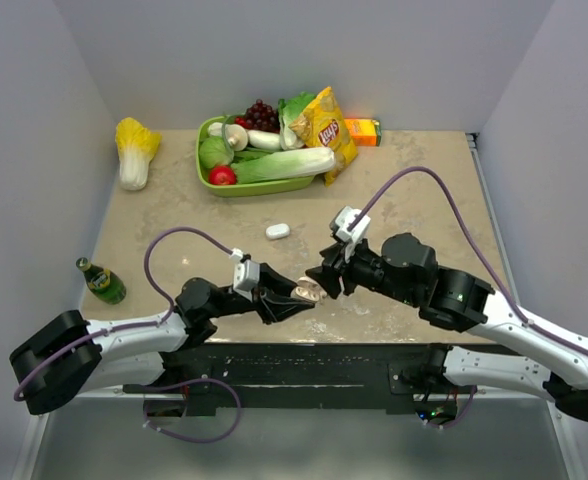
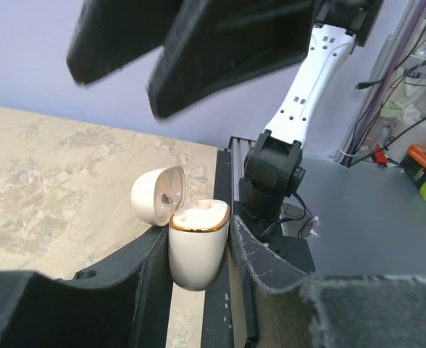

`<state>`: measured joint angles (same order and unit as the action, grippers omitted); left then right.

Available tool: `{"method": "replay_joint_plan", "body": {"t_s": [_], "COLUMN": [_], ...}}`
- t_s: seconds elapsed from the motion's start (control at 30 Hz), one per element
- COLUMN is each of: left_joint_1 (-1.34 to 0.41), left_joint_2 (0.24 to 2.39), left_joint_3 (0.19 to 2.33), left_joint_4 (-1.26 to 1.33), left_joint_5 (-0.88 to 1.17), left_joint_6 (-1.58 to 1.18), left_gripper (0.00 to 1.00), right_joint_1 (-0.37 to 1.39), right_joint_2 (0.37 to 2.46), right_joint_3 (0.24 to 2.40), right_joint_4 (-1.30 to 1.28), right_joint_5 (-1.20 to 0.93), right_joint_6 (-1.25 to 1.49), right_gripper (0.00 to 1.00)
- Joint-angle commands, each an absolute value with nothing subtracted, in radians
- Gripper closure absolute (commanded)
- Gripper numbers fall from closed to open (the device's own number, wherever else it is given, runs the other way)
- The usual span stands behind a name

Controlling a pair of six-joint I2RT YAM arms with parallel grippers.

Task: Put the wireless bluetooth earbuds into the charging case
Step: Pick up the earbud from the center of the board.

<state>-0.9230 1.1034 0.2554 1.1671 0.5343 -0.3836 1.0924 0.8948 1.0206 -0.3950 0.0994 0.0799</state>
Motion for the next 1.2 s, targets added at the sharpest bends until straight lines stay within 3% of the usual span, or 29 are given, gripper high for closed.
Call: {"method": "replay_joint_plan", "body": {"t_s": [0.0,0.1,0.3,0.43,0.83,1.07,1.17], "left_joint_1": [-0.919,-0.919,-0.922,-0.925,-0.939,-0.945,-0.945], "left_joint_2": [1.065,1.010,0.864,0.838,0.851,0.851,0.851], "left_joint_3": [0.210,0.157,0.022,0.003,0.000,0.000,0.000], "left_joint_4": [1.259,1.259,1.295,1.299,1.279,1.275,1.275], "left_joint_5": [0.453,0.367,0.193,0.175,0.169,0.166,0.164], "left_joint_6": [-0.379,-0.364,-0.364,-0.357,-0.344,-0.345,-0.345], "left_gripper": [1.00,1.00,1.00,1.00,1.00,1.00,1.00], "right_joint_1": [1.051,1.013,0.962,0.962,0.962,0.962,0.962], "right_joint_2": [0.845,0.799,0.820,0.948,1.176,1.233,1.262], "right_joint_3": [1.016,0.945,0.717,0.614,0.522,0.520,0.525], "right_joint_4": [-0.279,-0.262,-0.242,-0.178,-0.060,-0.040,-0.025], "right_joint_5": [0.195,0.311,0.376,0.315,0.272,0.281,0.269], "right_joint_6": [0.187,0.253,0.414,0.459,0.540,0.584,0.584], "right_gripper": [0.43,0.41,0.48,0.65,0.90,0.96,0.91]}}
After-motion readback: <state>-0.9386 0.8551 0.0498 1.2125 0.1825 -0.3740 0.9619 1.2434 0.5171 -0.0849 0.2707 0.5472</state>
